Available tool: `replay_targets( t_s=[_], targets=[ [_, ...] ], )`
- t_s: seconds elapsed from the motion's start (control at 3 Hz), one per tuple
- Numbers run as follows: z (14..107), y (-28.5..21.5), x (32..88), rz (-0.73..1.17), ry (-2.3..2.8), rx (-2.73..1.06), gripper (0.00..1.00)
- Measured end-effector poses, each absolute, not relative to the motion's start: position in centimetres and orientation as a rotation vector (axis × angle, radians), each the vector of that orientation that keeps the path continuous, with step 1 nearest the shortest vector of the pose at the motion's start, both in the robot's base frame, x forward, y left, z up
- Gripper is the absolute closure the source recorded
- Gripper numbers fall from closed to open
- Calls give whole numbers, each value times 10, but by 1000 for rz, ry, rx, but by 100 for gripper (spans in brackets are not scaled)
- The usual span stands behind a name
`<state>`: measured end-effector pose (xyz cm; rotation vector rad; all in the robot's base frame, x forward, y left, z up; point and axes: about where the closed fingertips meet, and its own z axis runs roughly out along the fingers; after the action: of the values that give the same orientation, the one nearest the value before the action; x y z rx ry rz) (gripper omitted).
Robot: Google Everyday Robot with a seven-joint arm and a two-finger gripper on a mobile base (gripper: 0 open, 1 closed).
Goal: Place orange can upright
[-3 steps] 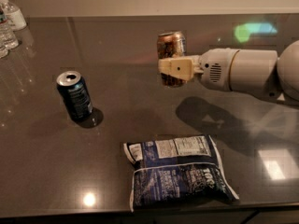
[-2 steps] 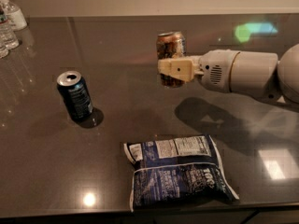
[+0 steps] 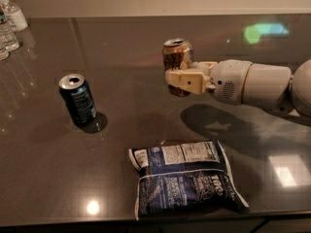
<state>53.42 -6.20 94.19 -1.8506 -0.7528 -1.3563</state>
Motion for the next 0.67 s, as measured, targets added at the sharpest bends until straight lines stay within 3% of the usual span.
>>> replay_targets(
  t_s=[0.67],
  targets=[
    [923, -65, 526, -1371, -849, -1794, 100]
  ],
)
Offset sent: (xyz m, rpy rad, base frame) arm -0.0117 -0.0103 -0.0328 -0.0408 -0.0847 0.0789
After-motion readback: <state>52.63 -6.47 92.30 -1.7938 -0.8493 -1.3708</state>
